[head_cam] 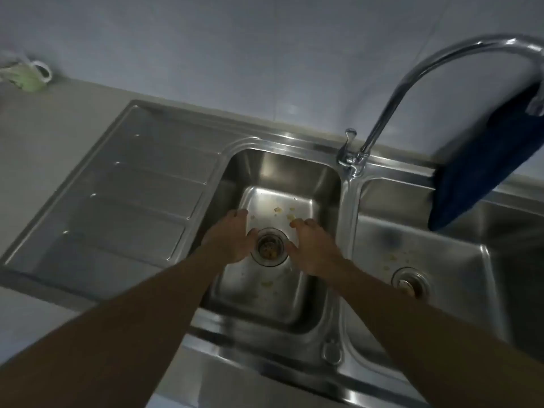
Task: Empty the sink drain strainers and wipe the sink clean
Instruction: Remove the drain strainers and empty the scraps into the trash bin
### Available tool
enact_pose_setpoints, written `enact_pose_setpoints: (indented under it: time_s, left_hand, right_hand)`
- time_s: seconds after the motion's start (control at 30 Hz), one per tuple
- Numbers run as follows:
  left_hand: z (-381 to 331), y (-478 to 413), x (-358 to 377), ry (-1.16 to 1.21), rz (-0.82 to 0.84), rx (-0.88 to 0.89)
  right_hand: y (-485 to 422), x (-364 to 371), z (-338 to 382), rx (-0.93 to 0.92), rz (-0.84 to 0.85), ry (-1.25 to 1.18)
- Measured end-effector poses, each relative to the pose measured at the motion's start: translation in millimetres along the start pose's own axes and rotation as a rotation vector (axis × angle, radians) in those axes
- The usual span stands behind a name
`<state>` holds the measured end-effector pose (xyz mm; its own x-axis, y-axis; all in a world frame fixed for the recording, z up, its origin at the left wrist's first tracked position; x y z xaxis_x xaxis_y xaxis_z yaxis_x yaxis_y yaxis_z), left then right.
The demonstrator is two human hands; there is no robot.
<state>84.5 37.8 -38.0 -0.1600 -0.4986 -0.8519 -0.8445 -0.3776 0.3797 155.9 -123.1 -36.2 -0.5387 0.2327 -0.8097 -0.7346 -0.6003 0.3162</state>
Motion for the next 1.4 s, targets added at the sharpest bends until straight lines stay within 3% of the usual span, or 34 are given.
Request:
enact_pose_setpoints:
  time_s: [0.17, 0.47, 0.87, 1.17, 1.4]
  left_hand:
    - [30.3, -27.5, 44.6, 0.006, 0.094, -0.050]
    - [36.9, -69.5, 96.1, 0.053, 0.120, -0.033]
    - [38.8, -85.8, 119.7, 0.053, 0.039, -0.042]
    - [35.2, -78.4, 113.8, 0.236, 0.095, -0.020]
    - [45.7, -76.1, 100.5, 0.428, 0.016, -0.104]
  right_hand:
    - [-29.0, 45.0, -21.8, 0.114, 0.061, -0.005]
    - [-68.0, 102.6, -57.6, 0.304, 0.034, 0.026]
    - [-79.0, 106.5, -71.7, 0.344, -0.178, -0.108]
    - [-73.7, 115.5, -75.3, 0.402, -0.086, -0.199]
    - [-63.8, 108.5, -65.5, 0.360, -0.060, -0.244]
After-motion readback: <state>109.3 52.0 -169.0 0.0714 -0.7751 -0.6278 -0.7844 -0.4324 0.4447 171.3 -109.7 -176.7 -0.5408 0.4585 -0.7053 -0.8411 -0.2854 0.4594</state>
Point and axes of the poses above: each hand's wrist, its own y-axis away from the middle knuckle, its own x-axis out of the palm, z = x × y, the point moved 10 cm from there along -y, towards the middle knuckle, and after that the axes turned 3 degrees about -y, right-handed, at the moved point
